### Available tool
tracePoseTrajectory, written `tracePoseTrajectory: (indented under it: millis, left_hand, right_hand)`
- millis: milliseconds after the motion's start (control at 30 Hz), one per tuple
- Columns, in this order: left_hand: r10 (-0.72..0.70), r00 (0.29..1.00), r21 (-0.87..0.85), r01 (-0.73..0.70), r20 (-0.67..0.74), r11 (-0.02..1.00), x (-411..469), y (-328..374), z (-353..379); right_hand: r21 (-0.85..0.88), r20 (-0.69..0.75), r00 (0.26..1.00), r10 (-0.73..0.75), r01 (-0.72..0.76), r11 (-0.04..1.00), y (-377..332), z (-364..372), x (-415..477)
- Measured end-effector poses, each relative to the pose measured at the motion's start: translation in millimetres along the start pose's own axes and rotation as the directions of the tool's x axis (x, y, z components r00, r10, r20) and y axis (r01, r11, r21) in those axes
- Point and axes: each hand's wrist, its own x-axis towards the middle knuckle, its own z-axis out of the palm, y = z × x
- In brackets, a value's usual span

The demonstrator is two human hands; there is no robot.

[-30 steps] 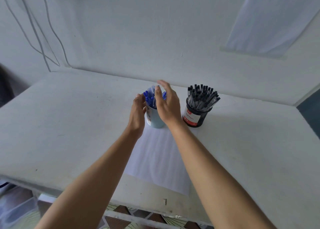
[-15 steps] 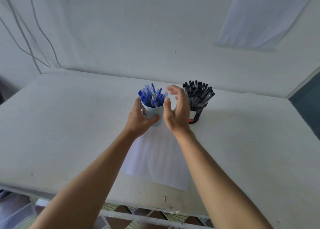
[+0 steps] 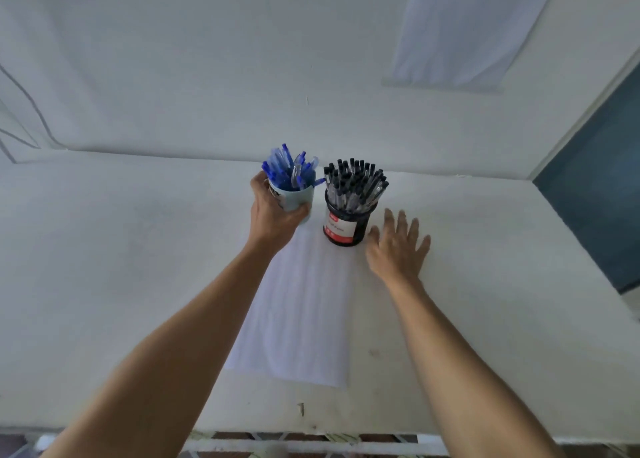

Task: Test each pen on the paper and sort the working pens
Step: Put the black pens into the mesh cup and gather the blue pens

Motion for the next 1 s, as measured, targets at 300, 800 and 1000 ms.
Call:
tracePoseTrajectory:
  millis: [300, 800, 1000]
  left_hand:
    - [-0.033, 0.998, 0.046, 0.031, 0.044, 0.998, 33.3, -8.0, 27.4]
    - [-0.168, 0.982, 0.758, 0.049, 0.081, 0.651, 2.4, -53.4, -68.5]
    - [-0.234, 0.961, 0.857, -0.007, 0.149, 0.515, -12.0, -78.0, -93.5]
  right_hand:
    - [-0.079, 0.104, 0.994, 0.010, -0.002, 0.997, 4.6, 8.9, 3.4]
    - [0.861, -0.185, 0.977, -0.107, 0.213, 0.461, -41.2, -2.9, -10.8]
    - [0.831, -0.301, 0.953, 0.012, 0.256, 0.493, -55.3, 13.0, -10.3]
